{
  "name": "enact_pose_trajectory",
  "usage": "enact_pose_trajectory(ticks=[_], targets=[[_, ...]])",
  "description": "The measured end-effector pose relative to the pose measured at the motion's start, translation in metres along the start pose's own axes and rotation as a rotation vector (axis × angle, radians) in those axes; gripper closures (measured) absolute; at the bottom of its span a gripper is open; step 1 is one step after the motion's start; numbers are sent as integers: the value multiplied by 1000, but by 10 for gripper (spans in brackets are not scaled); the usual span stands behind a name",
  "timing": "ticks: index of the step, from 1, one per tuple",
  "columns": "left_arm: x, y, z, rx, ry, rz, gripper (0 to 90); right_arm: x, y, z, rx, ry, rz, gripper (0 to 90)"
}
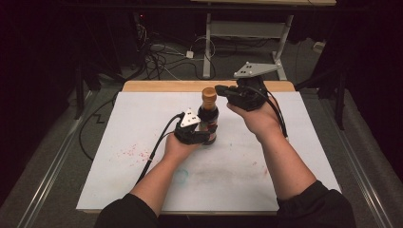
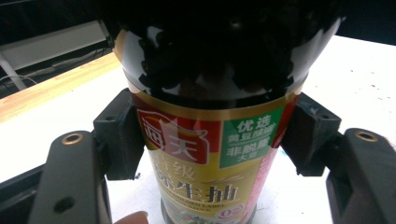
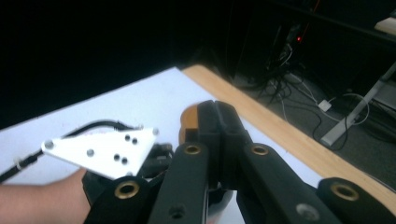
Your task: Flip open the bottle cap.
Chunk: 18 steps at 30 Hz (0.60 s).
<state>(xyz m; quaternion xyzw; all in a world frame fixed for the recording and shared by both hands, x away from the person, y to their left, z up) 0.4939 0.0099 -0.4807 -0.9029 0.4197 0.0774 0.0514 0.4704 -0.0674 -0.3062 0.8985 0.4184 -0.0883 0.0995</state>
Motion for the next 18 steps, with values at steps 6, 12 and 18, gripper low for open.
enact_pose_trajectory(ticks=[6, 12, 18], targets=[[0, 0, 0, -1, -1, 1, 299, 2, -1, 13, -13, -31, -2, 900], [0, 0, 0, -3, 6, 1, 297, 2, -2, 20, -15, -53, -9, 900], [-1, 0, 1, -4, 8, 2, 296, 3, -3, 26, -22, -88, -13, 900]])
Point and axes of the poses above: each handheld gripper's, and its own axes: x roughly forward along the jaws, z roughly out of its underside, y roughly to its right, the point moved 9 cm from there along x, roughly forward along the jaws, and after that the axes turned 12 degrees about y, right-handed, at the moved point
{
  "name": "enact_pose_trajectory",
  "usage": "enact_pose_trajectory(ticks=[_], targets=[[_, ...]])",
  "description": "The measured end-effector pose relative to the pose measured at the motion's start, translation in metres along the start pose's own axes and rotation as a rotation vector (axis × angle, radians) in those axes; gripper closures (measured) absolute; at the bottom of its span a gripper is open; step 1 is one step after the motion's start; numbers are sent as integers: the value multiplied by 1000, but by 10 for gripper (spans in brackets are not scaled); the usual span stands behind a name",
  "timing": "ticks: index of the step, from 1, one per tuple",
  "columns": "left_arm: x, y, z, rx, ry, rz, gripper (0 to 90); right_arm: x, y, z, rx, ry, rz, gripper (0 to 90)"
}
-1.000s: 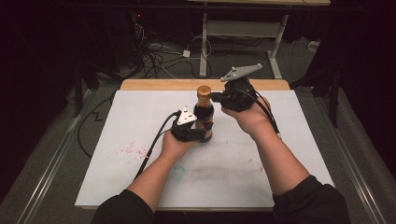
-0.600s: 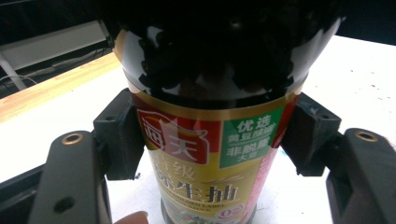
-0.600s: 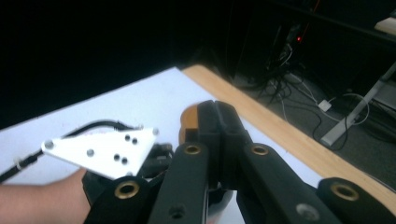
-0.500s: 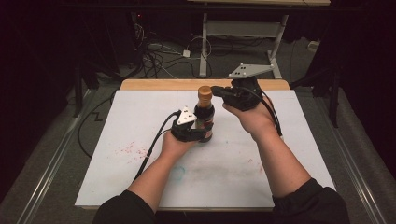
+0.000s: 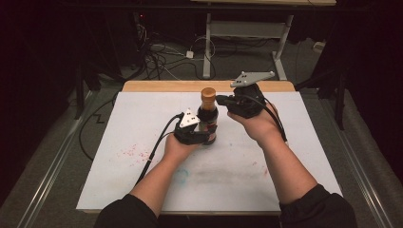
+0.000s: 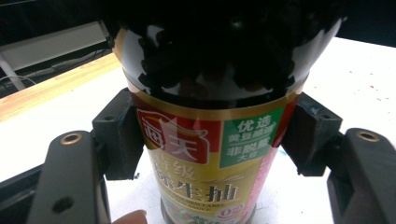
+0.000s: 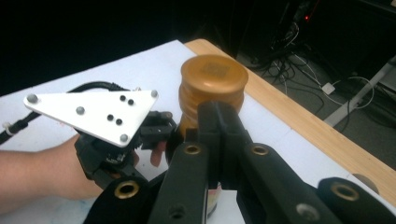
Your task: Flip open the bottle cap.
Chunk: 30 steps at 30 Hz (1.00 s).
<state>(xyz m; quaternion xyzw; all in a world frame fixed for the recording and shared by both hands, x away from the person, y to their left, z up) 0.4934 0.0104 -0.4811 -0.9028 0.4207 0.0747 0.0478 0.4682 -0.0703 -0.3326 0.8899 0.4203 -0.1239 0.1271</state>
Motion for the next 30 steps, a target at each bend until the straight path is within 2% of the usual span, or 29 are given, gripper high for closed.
enact_pose_trajectory(ticks=[15, 30], targets=[[0, 0, 0, 4, 0, -1, 296, 7, -1, 3, -10, -39, -7, 900], [0, 0, 0, 2, -1, -8, 295, 7, 0, 2, -9, -48, -5, 900]])
Point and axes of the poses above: each handheld gripper's, and its own axes: x roughly forward along the jaws, z roughly out of its underside, y roughly to its right, the point moved 9 cm from there along x, roughly forward along the jaws, and after that the axes turned 12 degrees about y, right-handed, at the moved point
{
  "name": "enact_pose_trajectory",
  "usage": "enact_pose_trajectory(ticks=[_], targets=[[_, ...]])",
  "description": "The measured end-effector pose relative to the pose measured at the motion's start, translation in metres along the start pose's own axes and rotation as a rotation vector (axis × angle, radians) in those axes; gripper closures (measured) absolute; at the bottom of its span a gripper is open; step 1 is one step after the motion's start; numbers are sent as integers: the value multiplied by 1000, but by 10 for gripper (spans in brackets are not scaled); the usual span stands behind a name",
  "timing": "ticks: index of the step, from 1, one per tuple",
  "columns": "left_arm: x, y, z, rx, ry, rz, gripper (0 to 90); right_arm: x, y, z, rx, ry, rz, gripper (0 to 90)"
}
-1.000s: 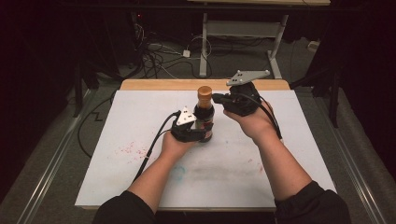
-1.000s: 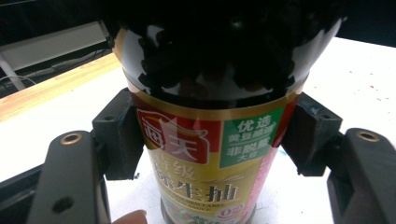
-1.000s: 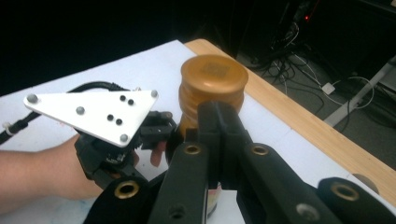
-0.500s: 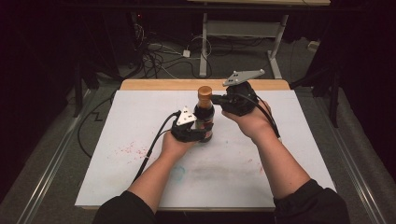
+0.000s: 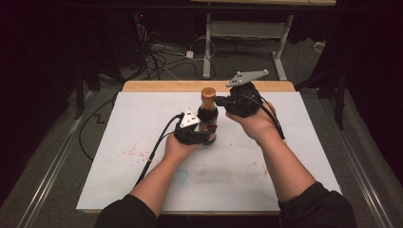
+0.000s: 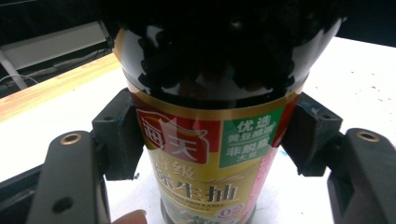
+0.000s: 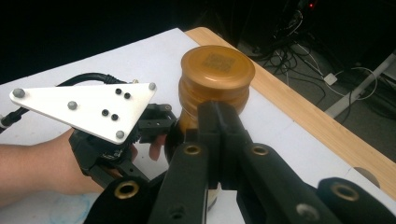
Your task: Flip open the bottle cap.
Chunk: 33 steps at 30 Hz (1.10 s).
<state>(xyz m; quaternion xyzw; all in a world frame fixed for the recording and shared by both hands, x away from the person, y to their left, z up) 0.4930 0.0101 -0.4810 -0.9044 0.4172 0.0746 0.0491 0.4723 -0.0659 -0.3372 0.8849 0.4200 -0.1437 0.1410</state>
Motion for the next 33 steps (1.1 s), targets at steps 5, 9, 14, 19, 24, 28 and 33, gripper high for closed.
enact_pose_trajectory(ticks=[5, 9, 14, 19, 24, 28, 33], targets=[[0, 0, 0, 0, 0, -1, 295, 0, 0, -1, 2, 2, 3, 900], [0, 0, 0, -2, 2, -1, 295, 1, 0, -1, 4, 2, 3, 900], [0, 0, 0, -1, 3, -2, 295, 1, 0, -2, 8, 7, 5, 900], [0, 0, 0, -4, 4, 0, 295, 1, 0, -2, 10, 12, 6, 900], [0, -1, 1, -9, 8, -1, 295, 3, 0, -4, 17, 29, 7, 900], [0, -1, 1, -10, 10, -1, 295, 3, 0, -5, 22, 36, 7, 900], [0, -1, 1, -8, 7, -2, 295, 3, 0, -6, 18, 43, 10, 900]])
Point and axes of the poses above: each handheld gripper's, and its own axes: x roughly forward along the jaws, z roughly out of its underside, y roughly to its right, the point moved 9 cm from there along x, roughly forward along the jaws, and after that the axes turned 12 degrees about y, right-handed, at the moved point
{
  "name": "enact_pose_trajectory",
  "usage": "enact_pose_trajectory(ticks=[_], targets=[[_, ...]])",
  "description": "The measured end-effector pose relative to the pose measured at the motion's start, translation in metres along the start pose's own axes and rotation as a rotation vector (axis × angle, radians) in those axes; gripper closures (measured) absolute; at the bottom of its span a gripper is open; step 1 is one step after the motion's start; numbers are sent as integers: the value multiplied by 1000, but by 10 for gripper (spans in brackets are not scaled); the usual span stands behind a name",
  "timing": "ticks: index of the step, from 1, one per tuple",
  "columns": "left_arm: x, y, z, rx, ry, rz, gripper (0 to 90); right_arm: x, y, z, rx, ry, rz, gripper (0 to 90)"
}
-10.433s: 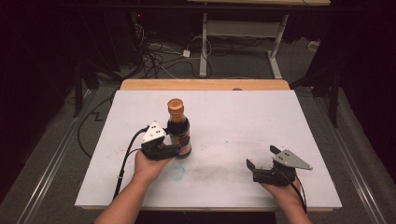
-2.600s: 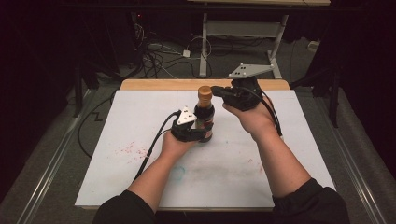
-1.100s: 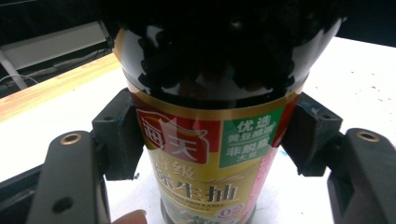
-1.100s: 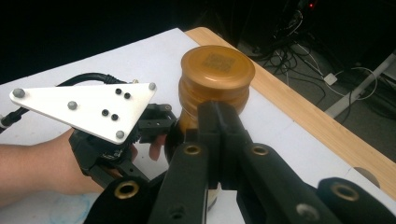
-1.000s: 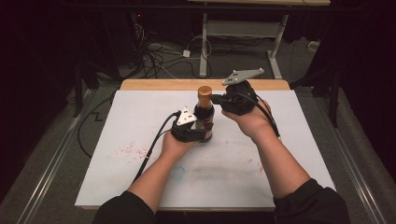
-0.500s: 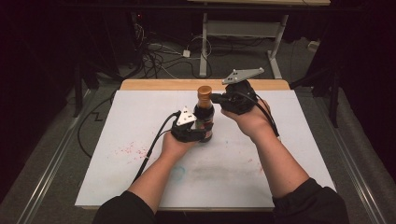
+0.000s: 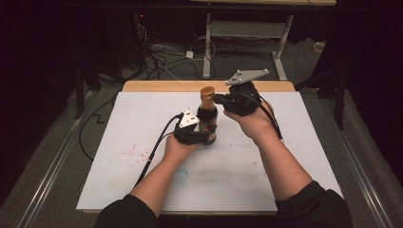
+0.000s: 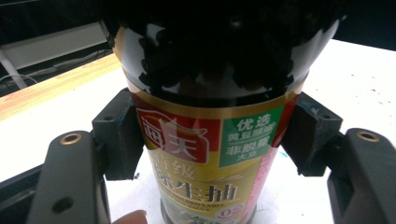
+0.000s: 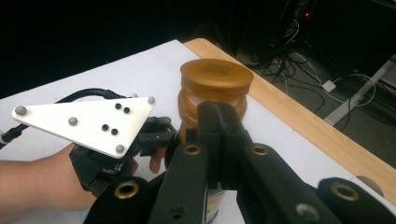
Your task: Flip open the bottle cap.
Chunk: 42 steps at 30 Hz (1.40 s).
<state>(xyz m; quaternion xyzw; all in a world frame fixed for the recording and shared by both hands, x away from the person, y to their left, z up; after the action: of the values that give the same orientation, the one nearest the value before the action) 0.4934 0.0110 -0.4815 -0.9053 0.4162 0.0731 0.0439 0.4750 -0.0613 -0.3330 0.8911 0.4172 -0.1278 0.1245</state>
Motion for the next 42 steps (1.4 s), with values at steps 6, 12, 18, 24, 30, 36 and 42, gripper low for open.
enact_pose_trajectory(ticks=[6, 12, 18, 24, 30, 36, 42], targets=[[0, 0, 0, 1, -1, -2, 294, 0, 1, -2, 4, 7, 0, 900], [0, 0, 0, 1, 1, -2, 295, 0, 1, -3, 6, 16, 1, 900], [0, 0, 0, -1, 0, -3, 294, 1, 1, -6, 6, 21, 5, 900], [0, 0, 0, -3, 0, -5, 294, 1, 1, -6, 11, 26, 6, 900], [0, 0, 0, -4, 1, -6, 294, 2, 1, -8, 8, 33, 9, 900], [0, 0, 0, 0, 3, -9, 294, 1, 0, -11, 4, 35, 14, 900], [0, 0, 0, -2, 1, -10, 294, 3, -1, -14, 5, 44, 16, 900]])
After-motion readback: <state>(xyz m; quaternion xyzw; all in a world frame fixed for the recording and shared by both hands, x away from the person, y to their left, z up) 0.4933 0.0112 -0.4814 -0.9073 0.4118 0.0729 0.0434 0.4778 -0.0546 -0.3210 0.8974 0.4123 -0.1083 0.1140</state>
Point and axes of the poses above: each handheld gripper's, and its own axes: x roughly forward along the jaws, z roughly out of its underside, y roughly to its right, the point moved 9 cm from there along x, roughly forward along the jaws, and after that the axes turned 12 degrees about y, right-handed, at the moved point
